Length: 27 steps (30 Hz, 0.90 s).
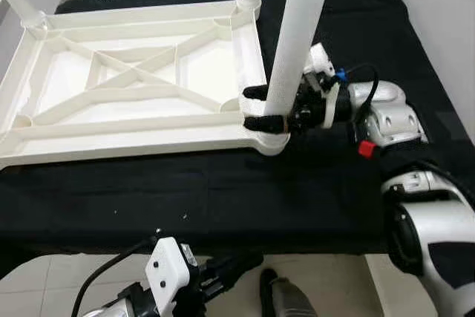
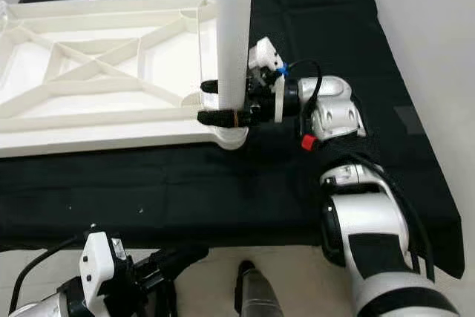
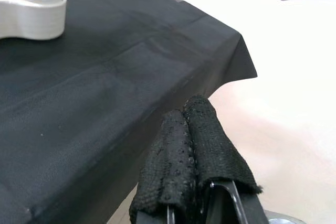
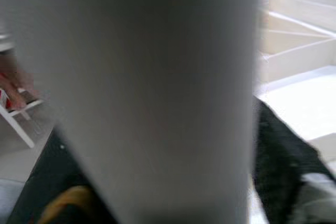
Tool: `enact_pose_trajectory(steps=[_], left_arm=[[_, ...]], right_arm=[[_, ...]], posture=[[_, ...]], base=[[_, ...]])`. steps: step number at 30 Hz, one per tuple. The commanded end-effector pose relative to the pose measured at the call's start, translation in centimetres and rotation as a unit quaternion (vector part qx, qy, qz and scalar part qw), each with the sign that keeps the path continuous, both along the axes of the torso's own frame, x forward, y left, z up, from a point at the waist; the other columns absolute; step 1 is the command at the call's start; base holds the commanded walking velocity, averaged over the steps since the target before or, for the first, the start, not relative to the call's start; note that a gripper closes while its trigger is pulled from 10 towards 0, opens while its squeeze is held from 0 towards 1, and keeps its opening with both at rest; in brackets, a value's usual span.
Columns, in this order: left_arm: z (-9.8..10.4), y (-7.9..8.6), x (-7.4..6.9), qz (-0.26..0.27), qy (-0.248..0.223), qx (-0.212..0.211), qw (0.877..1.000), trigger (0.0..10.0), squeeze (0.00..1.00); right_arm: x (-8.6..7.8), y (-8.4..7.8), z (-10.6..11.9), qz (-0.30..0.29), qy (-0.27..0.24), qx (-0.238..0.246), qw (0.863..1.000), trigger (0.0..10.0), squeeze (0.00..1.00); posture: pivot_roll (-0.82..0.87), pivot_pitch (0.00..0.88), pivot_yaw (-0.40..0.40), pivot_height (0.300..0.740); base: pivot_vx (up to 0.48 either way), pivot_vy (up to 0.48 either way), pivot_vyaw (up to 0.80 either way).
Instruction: Building children table
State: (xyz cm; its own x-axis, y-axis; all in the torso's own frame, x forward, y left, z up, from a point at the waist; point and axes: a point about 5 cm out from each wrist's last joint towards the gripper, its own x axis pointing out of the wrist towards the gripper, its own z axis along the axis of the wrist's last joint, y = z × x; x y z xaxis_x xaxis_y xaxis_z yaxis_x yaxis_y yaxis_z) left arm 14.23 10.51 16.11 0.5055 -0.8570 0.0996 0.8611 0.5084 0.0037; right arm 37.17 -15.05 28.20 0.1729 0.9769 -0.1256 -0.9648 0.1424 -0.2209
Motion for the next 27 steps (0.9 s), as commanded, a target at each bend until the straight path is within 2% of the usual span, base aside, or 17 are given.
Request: enact_pose_trajectory(steps=[1, 4, 6, 8, 11, 12, 13, 14, 15, 16, 17, 18, 19, 22, 25, 26, 27], left_arm=[[-0.2, 0.0, -0.3, -0.005, 0.012, 0.003, 1.000, 10.0, 0.00], [-0.2, -0.1, 0.0, -0.003, 0.009, 0.000, 1.000, 10.0, 0.00], [-0.2, -0.1, 0.0, -0.003, 0.009, 0.000, 1.000, 10.0, 0.00], [-0.3, -0.3, 0.4, -0.004, 0.005, -0.004, 1.000, 10.0, 0.00], [-0.5, -0.3, 0.7, -0.005, 0.004, -0.006, 1.000, 10.0, 0.00], [-0.6, -0.3, 0.9, -0.006, 0.003, -0.007, 1.000, 10.0, 0.00], [-0.6, -0.3, 0.9, -0.006, 0.003, -0.007, 1.000, 10.0, 0.00], [-0.8, -0.3, 1.2, -0.007, 0.002, -0.007, 1.000, 10.0, 0.00], [-0.8, -0.3, 1.2, -0.007, 0.002, -0.007, 1.000, 10.0, 0.00], [-0.9, -0.4, 1.9, -0.008, -0.005, -0.009, 1.000, 10.0, 0.00], [-0.9, -0.4, 1.9, -0.008, -0.005, -0.009, 1.000, 10.0, 0.00], [-0.9, -0.5, 2.2, -0.008, -0.008, -0.009, 1.000, 10.0, 0.00], [-1.0, -0.6, 2.5, -0.008, -0.009, -0.011, 1.000, 10.0, 0.00], [-1.1, -0.7, 2.7, -0.007, -0.009, -0.012, 1.000, 10.0, 0.00], [-1.1, -0.8, 2.7, -0.003, -0.013, -0.012, 1.000, 10.0, 0.00], [-1.0, -0.8, 2.7, 0.003, -0.017, -0.011, 1.000, 10.0, 0.00], [-1.0, -0.8, 2.7, 0.003, -0.017, -0.011, 1.000, 10.0, 0.00]], right_arm=[[-0.1, -0.7, -0.1, 0.006, 0.001, 0.005, 1.000, 0.0, 0.00], [-0.6, -2.3, -1.1, -0.010, 0.005, 0.011, 1.000, 0.0, 0.00], [-0.6, -2.3, -1.1, -0.010, 0.005, 0.011, 1.000, 0.0, 0.00], [-2.5, -4.3, -2.8, -0.069, 0.013, 0.052, 0.996, 0.0, 0.00], [-3.9, -4.3, -4.0, -0.131, 0.027, 0.102, 0.986, 0.0, 0.00], [-4.7, -3.3, -6.6, -0.316, 0.049, 0.134, 0.938, 0.0, 0.00], [-4.7, -3.3, -6.6, -0.316, 0.049, 0.134, 0.938, 0.0, 0.00], [-6.4, -4.3, -9.9, -0.546, 0.034, 0.066, 0.835, 0.0, 0.00], [-6.4, -4.3, -9.9, -0.546, 0.034, 0.066, 0.835, 0.0, 0.00], [-11.9, 0.5, -14.4, -0.600, 0.096, -0.012, 0.794, 0.0, 0.00], [-11.9, 0.5, -14.4, -0.600, 0.096, -0.012, 0.794, 0.0, 0.00], [-12.7, 2.4, -14.7, -0.567, 0.114, -0.012, 0.816, 0.0, 0.00], [-11.9, 3.1, -13.9, -0.538, 0.104, 0.000, 0.836, 0.0, 0.00], [-10.1, 2.8, -12.6, -0.535, 0.070, 0.009, 0.842, 0.0, 0.00], [-9.6, 3.0, -12.4, -0.526, 0.069, 0.007, 0.847, 0.0, 0.00], [-9.3, 3.2, -12.3, -0.512, 0.075, 0.012, 0.855, 10.0, 0.00], [-9.3, 3.2, -12.3, -0.512, 0.075, 0.012, 0.855, 10.0, 0.00]], posture=[[0.15, 0.358, 0.003, 0.740], [0.13, 0.350, -0.001, 0.740], [0.13, 0.350, -0.001, 0.740], [0.08, 0.326, -0.013, 0.740], [0.06, 0.313, -0.026, 0.740], [0.05, 0.293, -0.033, 0.740], [0.05, 0.293, -0.033, 0.740], [0.03, 0.281, -0.028, 0.740], [0.03, 0.281, -0.028, 0.740], [-0.01, 0.266, 0.004, 0.740], [-0.01, 0.266, 0.004, 0.740], [-0.01, 0.266, 0.004, 0.740], [-0.01, 0.241, -0.026, 0.740], [0.01, 0.232, -0.046, 0.740], [0.02, 0.240, -0.054, 0.740], [0.02, 0.244, -0.060, 0.740], [0.02, 0.244, -0.060, 0.740]], base=[[0.000, 0.000, 0.00], [0.000, 0.000, 0.00], [0.000, 0.000, 0.00], [0.000, 0.000, 0.00], [0.000, 0.000, 0.00], [0.000, 0.000, 0.00], [0.000, 0.000, 0.00], [0.000, 0.000, 0.00], [0.000, 0.000, 0.00], [0.000, 0.000, 0.00], [0.000, 0.000, 0.00], [0.000, 0.000, 0.00], [0.000, 0.000, 0.00], [0.000, 0.000, 0.00], [0.000, 0.000, 0.00], [0.000, 0.000, 0.00], [0.000, 0.000, 0.00]])
